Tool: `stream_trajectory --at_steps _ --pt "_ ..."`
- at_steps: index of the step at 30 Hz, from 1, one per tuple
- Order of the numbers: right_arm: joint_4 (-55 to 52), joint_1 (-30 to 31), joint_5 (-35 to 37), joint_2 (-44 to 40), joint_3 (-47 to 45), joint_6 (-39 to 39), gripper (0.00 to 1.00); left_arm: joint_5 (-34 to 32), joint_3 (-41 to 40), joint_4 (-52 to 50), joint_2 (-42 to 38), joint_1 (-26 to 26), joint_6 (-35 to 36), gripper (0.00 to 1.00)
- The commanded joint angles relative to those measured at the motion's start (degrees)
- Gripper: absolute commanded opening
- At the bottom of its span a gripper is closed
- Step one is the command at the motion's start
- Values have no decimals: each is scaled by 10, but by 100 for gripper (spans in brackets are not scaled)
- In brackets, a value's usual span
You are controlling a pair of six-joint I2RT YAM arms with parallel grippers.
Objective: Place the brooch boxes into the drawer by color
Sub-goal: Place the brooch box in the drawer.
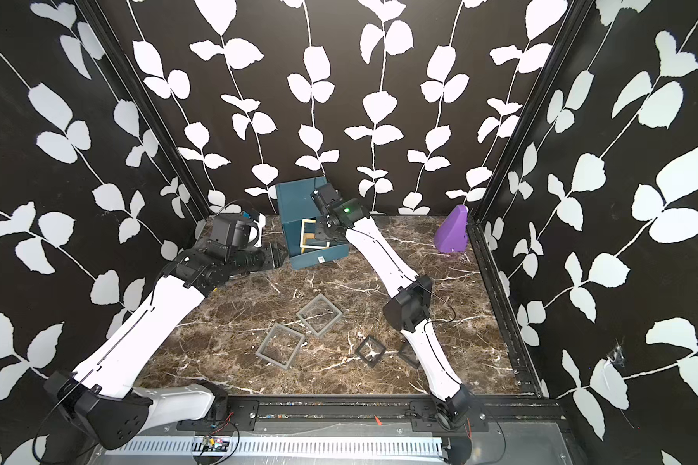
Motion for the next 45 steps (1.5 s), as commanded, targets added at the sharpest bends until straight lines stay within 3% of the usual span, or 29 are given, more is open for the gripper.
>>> stream_trajectory --at_steps 1,6,12,18,31,37,45 --pt "-8 -5 -6 13 16 14 0 6 3 7 -1 3 0 54" --pt "-13 -9 -16 22 15 22 8 5 5 9 -1 3 0 54" --pt "-13 -13 -16 21 16 30 10 7 7 9 -1 3 1 54" --pt "-13 -15 -18 16 16 35 20 6 12 8 3 3 3 54" --pt "7 -13 -8 -49 3 35 21 12 27 10 16 13 0 54" --pt "98 -13 -32 -170 -136 50 34 32 38 25 34 56 -17 65" --pt "282 -22 -160 -323 -440 136 36 84 76 91 107 125 -56 72"
